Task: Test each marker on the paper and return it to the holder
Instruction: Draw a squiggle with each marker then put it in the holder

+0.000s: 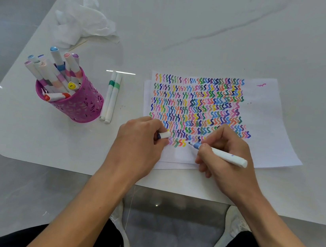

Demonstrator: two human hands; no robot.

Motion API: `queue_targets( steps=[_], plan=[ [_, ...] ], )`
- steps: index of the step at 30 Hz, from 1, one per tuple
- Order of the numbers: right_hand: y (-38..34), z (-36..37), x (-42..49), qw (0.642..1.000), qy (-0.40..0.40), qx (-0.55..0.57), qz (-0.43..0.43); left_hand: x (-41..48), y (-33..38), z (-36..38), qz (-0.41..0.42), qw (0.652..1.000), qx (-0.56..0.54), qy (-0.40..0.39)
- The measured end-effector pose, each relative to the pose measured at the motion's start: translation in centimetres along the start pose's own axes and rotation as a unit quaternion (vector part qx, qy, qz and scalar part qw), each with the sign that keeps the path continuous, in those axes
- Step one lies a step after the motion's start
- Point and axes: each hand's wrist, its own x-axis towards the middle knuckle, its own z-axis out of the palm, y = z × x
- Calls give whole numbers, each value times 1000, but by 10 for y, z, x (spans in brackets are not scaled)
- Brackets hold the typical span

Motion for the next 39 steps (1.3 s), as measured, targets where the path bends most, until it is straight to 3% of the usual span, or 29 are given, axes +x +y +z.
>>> queue_targets(
  steps=[26,31,39],
  plan=[
    [0,3,2,997,26,-66,6,0,0,4,-3,1000,13,11],
    [2,2,3,997,-2,-76,1,0,2,5,-10,1000,11,10],
    [-1,0,3,1000,0,11,2,-2,2,1,5,1000,15,1]
  ],
)
